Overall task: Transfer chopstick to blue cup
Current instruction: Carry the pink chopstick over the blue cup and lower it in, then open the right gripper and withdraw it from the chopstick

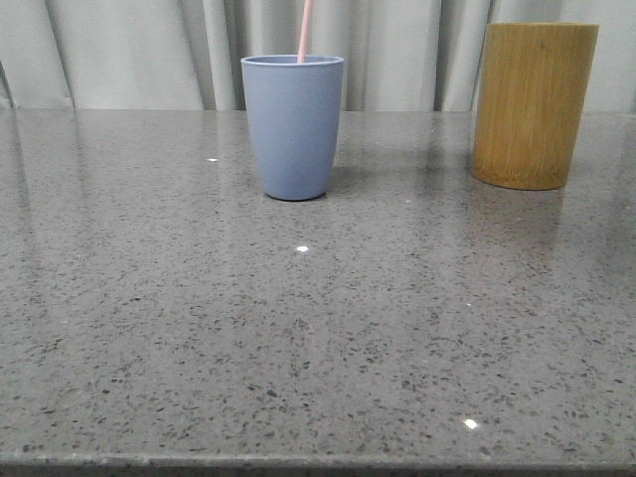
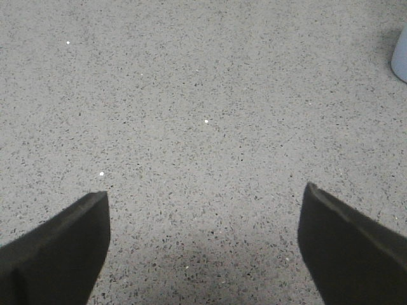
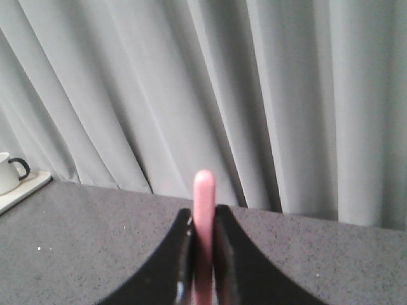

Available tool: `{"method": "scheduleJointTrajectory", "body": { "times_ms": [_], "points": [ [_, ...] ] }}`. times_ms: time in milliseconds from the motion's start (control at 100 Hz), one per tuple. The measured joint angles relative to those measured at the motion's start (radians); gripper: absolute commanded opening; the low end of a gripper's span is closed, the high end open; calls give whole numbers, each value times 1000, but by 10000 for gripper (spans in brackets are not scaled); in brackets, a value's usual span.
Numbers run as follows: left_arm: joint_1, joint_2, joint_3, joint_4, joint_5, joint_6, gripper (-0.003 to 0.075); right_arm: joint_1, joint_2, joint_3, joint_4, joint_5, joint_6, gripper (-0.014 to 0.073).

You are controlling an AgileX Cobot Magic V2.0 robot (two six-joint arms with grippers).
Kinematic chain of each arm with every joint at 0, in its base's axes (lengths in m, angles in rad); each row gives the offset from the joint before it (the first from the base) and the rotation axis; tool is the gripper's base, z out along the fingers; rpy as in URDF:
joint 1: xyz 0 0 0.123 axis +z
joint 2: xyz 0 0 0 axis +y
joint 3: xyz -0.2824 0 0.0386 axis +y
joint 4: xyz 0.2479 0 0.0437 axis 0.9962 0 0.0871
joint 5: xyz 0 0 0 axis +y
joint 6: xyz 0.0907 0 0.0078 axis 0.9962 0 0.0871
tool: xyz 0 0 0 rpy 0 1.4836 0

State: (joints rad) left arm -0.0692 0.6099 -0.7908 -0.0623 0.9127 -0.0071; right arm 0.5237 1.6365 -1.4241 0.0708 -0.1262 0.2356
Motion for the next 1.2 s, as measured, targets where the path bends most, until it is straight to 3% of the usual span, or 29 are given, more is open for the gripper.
{"method": "scheduleJointTrajectory", "body": {
  "times_ms": [160, 260, 350, 510, 570, 940, 1200],
  "points": [
    [0, 0, 0, 0, 0, 0, 587, 16, 23, 0, 0, 36, 0, -64],
    [0, 0, 0, 0, 0, 0, 587, 23, 27, 0, 0, 54, 0, -13],
    [0, 0, 0, 0, 0, 0, 587, 23, 27, 0, 0, 56, 0, 106],
    [0, 0, 0, 0, 0, 0, 587, 23, 27, 0, 0, 56, 0, 409],
    [0, 0, 0, 0, 0, 0, 587, 23, 27, 0, 0, 56, 0, 461],
    [0, 0, 0, 0, 0, 0, 587, -34, -85, 0, -2, 202, -16, 466],
    [0, 0, 0, 0, 0, 0, 587, -133, -327, 87, -127, 414, -67, 466]
  ]
}}
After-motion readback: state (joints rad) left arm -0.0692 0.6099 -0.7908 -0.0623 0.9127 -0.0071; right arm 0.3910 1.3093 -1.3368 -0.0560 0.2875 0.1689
